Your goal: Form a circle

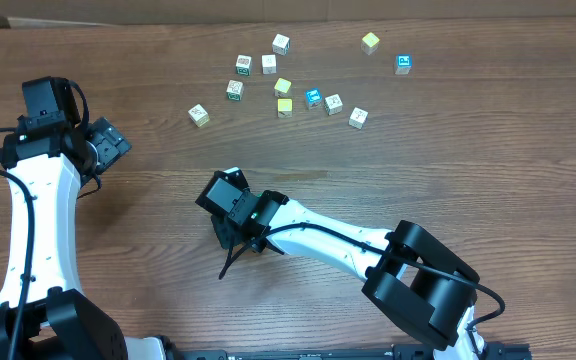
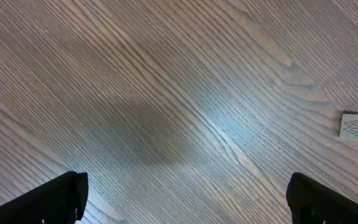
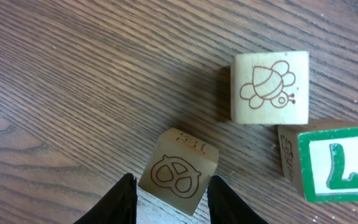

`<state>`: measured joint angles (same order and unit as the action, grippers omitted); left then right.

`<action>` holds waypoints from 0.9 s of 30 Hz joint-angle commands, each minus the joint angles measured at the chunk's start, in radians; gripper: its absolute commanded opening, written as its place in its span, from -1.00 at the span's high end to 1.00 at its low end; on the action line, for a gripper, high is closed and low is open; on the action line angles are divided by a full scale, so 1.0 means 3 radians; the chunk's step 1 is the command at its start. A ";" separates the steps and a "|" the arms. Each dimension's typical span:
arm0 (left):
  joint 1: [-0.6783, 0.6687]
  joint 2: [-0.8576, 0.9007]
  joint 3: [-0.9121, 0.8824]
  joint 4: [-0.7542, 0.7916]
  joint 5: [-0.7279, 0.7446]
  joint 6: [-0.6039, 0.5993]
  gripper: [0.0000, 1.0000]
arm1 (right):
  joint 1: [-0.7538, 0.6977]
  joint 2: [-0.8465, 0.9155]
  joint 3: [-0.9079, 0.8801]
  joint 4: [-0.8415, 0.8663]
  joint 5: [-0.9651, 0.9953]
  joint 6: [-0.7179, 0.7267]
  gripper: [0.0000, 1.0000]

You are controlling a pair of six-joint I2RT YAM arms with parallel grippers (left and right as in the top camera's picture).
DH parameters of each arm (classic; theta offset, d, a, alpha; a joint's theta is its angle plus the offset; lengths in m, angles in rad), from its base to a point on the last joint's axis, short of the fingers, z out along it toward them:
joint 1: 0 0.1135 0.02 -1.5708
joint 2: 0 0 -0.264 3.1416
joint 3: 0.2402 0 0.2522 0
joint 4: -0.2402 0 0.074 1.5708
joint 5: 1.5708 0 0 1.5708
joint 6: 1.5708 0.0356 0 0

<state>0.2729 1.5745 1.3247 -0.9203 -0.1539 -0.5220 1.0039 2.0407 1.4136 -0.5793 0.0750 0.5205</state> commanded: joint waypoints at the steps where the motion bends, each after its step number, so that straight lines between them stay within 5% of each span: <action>1: -0.0001 -0.0031 0.0038 0.0005 -0.0020 -0.0045 -0.99 | 0.0025 0.0062 0.0006 0.0033 -0.0004 0.0010 0.31; 19: -0.0003 -0.0031 0.0038 0.0005 -0.0020 -0.0045 -0.99 | 0.0010 0.0062 0.0109 0.0057 0.0023 -0.0118 0.26; 27: -0.0017 -0.0031 0.0038 0.0005 -0.0020 -0.0045 -0.99 | 0.0017 0.0062 0.0687 -0.0528 0.0097 -0.0130 0.26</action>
<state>0.2726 1.5745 1.3247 -0.9207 -0.1539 -0.5220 1.0039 2.0518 1.5162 -0.6872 0.0872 0.4919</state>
